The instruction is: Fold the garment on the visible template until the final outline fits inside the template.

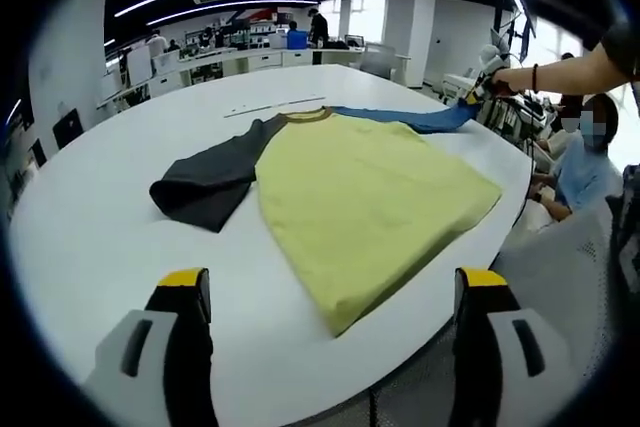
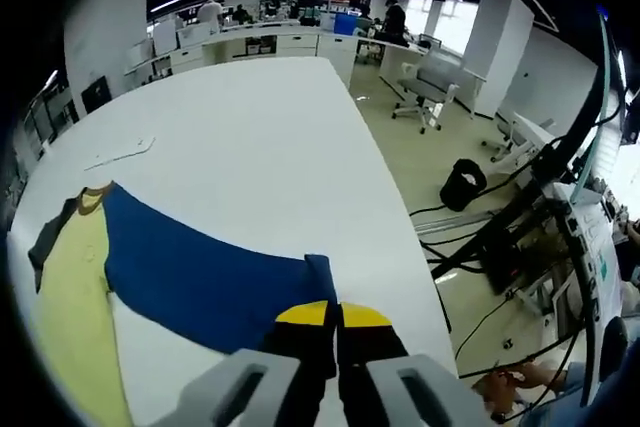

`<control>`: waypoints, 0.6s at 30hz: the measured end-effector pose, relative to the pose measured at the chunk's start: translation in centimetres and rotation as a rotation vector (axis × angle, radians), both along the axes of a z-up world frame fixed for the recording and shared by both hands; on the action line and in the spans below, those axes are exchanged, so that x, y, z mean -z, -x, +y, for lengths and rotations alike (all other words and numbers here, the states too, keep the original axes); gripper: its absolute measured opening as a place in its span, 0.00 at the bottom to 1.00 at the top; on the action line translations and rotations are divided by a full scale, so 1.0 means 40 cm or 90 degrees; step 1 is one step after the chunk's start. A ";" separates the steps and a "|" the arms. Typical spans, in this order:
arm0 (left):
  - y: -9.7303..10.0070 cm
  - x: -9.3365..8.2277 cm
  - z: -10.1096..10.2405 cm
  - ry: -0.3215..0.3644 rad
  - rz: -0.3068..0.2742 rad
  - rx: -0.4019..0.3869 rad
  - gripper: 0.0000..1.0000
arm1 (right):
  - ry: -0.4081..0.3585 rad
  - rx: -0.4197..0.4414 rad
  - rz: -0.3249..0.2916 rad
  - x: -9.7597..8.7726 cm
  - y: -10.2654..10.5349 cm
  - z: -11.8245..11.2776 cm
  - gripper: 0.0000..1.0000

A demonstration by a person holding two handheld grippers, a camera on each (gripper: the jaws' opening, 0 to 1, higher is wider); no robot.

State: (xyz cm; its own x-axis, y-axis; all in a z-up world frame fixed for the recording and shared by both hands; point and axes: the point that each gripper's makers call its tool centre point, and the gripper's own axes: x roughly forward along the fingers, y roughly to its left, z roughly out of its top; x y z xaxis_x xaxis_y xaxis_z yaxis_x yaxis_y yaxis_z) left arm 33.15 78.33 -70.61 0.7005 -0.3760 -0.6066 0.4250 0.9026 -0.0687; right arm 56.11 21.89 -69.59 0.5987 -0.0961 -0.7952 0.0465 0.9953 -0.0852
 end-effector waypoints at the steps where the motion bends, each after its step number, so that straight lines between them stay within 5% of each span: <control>1: 0.001 0.000 0.000 0.000 0.000 0.001 0.99 | 0.002 0.002 -0.001 -0.001 -0.001 -0.001 0.00; 18: 0.000 -0.022 -0.001 0.019 -0.015 -0.003 0.99 | -0.022 -0.041 -0.026 -0.046 -0.048 0.102 0.00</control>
State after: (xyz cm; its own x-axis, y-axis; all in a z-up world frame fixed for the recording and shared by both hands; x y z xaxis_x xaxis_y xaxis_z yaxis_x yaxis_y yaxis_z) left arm 33.16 78.27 -69.72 0.7161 -0.3908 -0.5783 0.4226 0.9022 -0.0864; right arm 58.05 25.99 -67.75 0.6353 -0.0295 -0.7717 -0.0152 0.9986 -0.0507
